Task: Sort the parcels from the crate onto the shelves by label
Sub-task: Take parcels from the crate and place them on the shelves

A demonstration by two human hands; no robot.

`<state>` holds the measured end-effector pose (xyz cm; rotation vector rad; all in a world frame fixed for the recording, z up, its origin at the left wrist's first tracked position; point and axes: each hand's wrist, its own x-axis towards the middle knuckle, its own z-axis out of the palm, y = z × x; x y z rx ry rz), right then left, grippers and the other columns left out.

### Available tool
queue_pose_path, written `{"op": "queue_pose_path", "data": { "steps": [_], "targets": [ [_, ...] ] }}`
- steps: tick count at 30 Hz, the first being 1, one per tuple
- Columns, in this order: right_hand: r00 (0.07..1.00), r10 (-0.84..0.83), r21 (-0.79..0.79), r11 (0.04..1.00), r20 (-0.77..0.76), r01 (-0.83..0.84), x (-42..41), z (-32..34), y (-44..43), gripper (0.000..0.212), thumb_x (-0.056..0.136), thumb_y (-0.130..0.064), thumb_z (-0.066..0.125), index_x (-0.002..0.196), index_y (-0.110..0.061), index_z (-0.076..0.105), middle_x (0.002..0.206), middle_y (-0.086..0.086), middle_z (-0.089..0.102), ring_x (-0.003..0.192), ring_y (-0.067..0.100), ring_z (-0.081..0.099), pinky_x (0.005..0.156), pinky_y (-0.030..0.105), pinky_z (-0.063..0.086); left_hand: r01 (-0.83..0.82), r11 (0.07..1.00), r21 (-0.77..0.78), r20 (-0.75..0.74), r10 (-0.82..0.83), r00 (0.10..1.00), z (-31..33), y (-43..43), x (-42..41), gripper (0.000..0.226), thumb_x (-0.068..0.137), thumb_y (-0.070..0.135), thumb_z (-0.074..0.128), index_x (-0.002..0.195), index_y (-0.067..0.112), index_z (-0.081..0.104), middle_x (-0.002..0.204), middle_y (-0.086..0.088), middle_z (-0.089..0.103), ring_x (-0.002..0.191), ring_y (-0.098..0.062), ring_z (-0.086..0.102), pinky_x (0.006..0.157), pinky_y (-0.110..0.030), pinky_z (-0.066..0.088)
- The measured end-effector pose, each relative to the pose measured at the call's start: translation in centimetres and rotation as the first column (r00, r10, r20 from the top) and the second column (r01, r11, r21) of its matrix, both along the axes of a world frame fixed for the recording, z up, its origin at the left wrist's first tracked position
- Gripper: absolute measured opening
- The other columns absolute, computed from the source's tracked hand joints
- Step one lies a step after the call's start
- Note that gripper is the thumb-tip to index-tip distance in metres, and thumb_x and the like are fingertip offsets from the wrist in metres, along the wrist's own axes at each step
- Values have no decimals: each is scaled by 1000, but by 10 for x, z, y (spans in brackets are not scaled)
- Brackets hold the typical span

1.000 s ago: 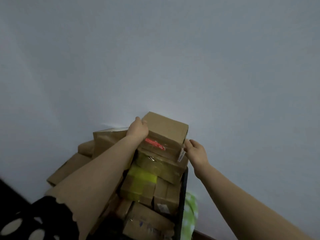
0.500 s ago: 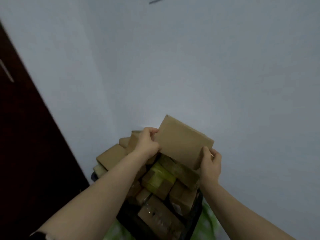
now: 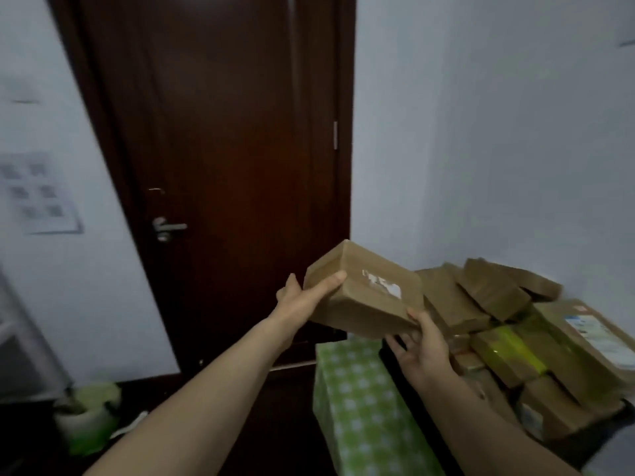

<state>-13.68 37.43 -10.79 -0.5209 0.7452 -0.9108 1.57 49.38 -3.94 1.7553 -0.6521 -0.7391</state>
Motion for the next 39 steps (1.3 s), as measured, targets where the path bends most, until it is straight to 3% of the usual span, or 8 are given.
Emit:
{"op": "queue_pose_path", "data": {
  "steps": [5,9,12,15,18,21,26,39],
  "targets": [
    [953,302,-26,953,-7,-302,48,0,86,21,87,-8,59,108,-6,59,124,18,56,110,27,55,86,43,50,48,976,210,106,-72,992,-7,123,39,158,41,56,85,145,21,-30,151,-2,25,134,-23,34,114,-39,32],
    [792,609,1,792,-47,-610,73,15,134,61,79,-52,66,131,-29,44,132,22,44,122,41,48,94,59,45,-47,980,194,443,-44,896,-9,201,50,160,47,36,90,129,31,-47,155,4,2,145,-19,9,120,-40,16],
    [705,704,-10,707,-86,-707,92,30,164,59,79,-41,70,128,-22,42,124,27,51,110,42,56,89,55,50,-130,974,185,521,15,853,-11,249,43,160,51,28,92,129,33,-47,153,9,0,144,-17,8,120,-35,11],
    [687,718,-70,684,-112,-727,107,39,192,34,79,-26,71,104,-16,50,106,21,61,99,35,62,91,49,51,-239,949,206,469,119,875,-12,287,35,142,65,11,84,142,25,-34,157,4,0,144,-16,12,109,-22,26],
    [661,739,-146,645,-129,-750,119,38,207,46,78,-19,72,119,-16,51,108,15,64,98,30,64,89,47,53,-387,914,120,280,343,896,-9,324,40,99,76,-5,63,154,22,8,157,-2,21,137,-15,32,92,-21,46],
    [610,770,-212,575,-188,-790,129,40,219,51,76,-18,73,123,-14,53,110,14,64,101,28,63,88,45,54,-599,799,-56,47,601,798,1,351,39,64,81,5,58,142,20,44,142,-4,47,127,-21,45,92,-34,44],
    [502,843,-265,448,-195,-854,144,52,241,43,73,-20,73,114,-14,58,108,12,65,102,26,62,77,37,54,-631,775,-33,-97,626,774,20,368,12,16,84,26,63,100,29,64,113,1,63,110,-16,52,89,-39,35],
    [227,908,-349,98,-352,-932,171,60,273,69,50,-33,83,113,-18,61,109,5,64,105,22,57,88,38,44,-693,720,-25,-67,691,720,23,408,-12,73,45,39,78,113,16,62,101,-5,73,98,-21,64,96,-43,46]
  ]
}}
